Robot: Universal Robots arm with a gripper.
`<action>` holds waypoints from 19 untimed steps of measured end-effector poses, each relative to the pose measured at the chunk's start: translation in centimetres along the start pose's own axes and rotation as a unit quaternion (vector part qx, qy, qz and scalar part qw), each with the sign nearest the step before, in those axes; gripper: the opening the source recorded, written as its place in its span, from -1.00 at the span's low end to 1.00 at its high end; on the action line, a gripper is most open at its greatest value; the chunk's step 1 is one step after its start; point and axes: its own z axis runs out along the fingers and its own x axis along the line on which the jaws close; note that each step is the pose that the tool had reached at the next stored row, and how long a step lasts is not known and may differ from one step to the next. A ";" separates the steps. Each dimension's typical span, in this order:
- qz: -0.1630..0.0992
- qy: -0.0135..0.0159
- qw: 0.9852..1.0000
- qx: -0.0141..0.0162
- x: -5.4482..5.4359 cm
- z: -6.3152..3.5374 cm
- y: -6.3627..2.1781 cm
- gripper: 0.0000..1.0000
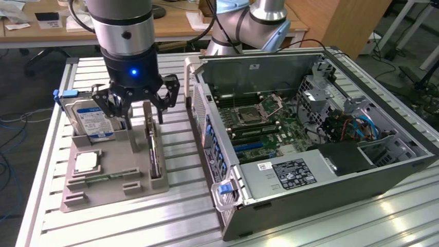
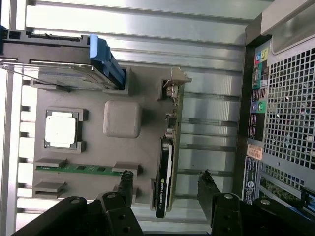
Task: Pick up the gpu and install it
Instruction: 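Pick up the gpu and move the gpu toward the slot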
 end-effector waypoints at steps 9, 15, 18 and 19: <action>0.000 0.001 1.000 0.014 -0.1 0.91 0.00 0.29; 0.000 0.001 1.000 0.014 -0.2 1.53 -0.03 0.29; 0.000 0.001 1.000 0.014 -0.2 1.83 -0.04 0.29; 0.000 0.001 1.000 0.014 -0.2 1.92 -0.05 0.29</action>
